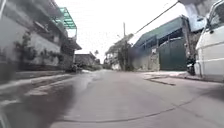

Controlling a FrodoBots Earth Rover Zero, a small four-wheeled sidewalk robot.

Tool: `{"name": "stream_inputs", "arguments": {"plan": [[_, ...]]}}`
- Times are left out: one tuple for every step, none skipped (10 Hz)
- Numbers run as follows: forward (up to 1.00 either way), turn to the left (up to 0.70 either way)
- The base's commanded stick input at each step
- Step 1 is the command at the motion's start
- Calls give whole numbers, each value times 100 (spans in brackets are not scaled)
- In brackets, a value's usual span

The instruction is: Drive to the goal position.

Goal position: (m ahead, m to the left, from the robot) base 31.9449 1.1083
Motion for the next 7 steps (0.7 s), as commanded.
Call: {"name": "stream_inputs", "arguments": {"plan": [[85,-20],[85,-26],[85,-23],[85,-10],[85,-2],[85,0],[85,0]]}}
